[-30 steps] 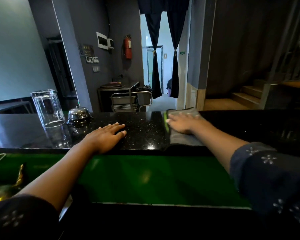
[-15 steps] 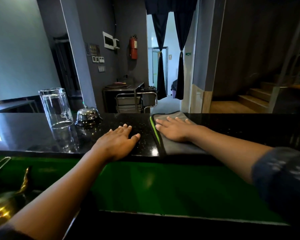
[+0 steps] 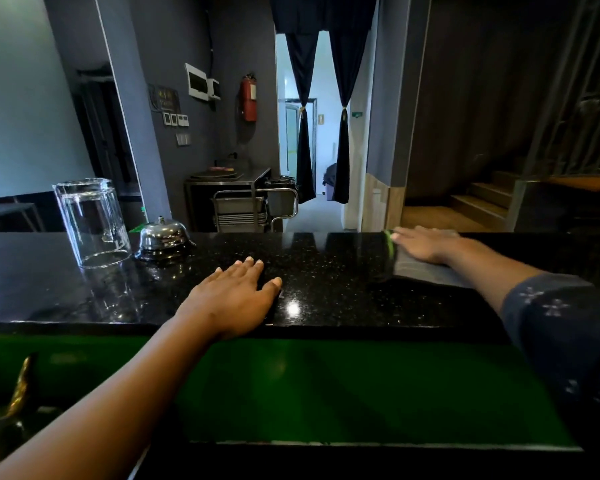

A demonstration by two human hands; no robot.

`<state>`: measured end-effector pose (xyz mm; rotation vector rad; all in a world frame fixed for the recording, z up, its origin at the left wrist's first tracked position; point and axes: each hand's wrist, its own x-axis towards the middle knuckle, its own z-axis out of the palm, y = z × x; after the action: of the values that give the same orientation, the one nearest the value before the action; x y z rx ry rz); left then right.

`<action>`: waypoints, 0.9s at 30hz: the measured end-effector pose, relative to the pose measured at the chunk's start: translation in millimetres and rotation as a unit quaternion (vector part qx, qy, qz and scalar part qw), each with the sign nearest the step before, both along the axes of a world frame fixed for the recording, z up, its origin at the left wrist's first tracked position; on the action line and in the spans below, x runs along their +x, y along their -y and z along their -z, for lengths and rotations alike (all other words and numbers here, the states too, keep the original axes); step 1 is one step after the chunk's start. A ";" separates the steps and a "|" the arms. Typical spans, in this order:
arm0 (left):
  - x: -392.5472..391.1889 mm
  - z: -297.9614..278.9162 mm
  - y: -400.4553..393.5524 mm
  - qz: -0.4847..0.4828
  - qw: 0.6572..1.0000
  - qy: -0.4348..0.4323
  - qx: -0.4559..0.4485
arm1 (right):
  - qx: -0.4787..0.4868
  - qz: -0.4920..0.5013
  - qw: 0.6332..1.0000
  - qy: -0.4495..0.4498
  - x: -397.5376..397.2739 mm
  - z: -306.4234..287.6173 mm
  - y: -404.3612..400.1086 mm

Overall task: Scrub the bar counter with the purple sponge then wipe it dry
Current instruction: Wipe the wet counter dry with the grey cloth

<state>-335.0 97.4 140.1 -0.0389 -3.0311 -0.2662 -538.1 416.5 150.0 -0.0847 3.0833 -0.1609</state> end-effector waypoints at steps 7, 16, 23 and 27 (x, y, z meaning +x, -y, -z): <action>-1.0 0.9 -2.9 -0.017 1.000 -0.001 -0.003 | 0.005 -0.043 0.999 -0.026 55.8 -2.6 47.1; 3.2 -3.3 -2.4 -0.020 1.000 0.014 -0.001 | -0.003 -0.212 0.977 -0.031 187.4 4.3 95.6; -1.8 1.9 -2.5 -0.023 1.000 -0.006 -0.015 | 0.014 -0.093 0.996 -0.001 156.4 -6.1 17.3; -3.3 0.8 -2.5 -0.015 1.000 0.005 -0.006 | 0.012 -0.048 0.999 -0.021 138.9 -9.5 69.4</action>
<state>-338.3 99.9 139.2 0.0084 -3.0404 -0.2476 -399.2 347.1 159.5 -0.2373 3.1140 -0.1207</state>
